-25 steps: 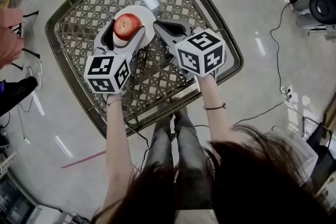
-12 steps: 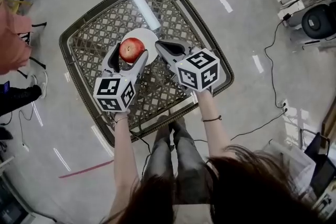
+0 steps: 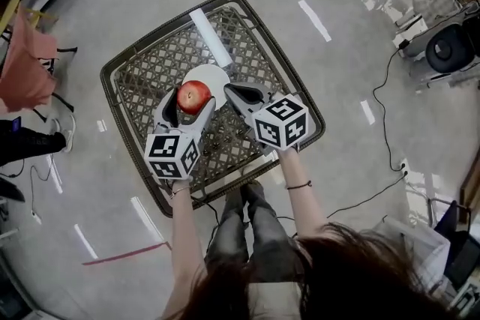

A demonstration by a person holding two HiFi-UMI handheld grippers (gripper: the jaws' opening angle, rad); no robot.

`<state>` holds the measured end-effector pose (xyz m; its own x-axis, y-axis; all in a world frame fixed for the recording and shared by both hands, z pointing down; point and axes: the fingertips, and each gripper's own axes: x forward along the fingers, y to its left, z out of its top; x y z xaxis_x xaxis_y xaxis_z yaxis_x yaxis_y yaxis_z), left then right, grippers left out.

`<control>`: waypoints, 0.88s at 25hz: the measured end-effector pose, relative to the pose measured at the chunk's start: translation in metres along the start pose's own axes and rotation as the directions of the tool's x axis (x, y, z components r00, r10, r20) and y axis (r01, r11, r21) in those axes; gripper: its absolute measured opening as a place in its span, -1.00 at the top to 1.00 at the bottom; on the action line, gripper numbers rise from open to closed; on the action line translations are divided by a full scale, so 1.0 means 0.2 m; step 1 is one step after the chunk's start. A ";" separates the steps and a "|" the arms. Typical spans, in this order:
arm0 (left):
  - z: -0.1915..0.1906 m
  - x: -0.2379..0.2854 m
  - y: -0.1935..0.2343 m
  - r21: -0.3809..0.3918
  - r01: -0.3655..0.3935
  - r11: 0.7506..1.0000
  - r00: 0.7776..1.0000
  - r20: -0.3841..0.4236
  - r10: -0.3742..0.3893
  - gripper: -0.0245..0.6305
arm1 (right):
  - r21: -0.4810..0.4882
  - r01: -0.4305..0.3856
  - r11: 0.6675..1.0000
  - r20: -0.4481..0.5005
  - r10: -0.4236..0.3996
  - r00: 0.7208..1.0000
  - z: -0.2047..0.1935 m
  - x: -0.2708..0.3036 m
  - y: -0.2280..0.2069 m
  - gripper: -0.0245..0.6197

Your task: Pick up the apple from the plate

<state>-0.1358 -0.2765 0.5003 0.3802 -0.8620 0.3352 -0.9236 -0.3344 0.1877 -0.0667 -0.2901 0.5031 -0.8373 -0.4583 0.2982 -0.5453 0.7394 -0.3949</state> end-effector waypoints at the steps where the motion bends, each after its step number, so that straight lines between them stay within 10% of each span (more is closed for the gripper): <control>1: 0.00 -0.02 -0.01 -0.004 -0.002 1.000 1.000 0.001 0.002 -0.26 | 0.004 -0.003 1.000 0.003 0.003 1.000 0.00 -0.01 0.01 0.90; 22: 0.19 -0.32 -0.13 -0.021 -0.022 1.000 0.998 0.059 0.023 -0.26 | -0.057 -0.063 0.996 0.038 0.066 0.997 0.15 -0.16 0.31 0.90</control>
<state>-0.1379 -0.2267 0.4380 0.3555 -0.8905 0.2841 -0.9303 -0.3075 0.2001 -0.0741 -0.2448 0.4425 -0.8721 -0.4273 0.2383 -0.4880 0.7940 -0.3626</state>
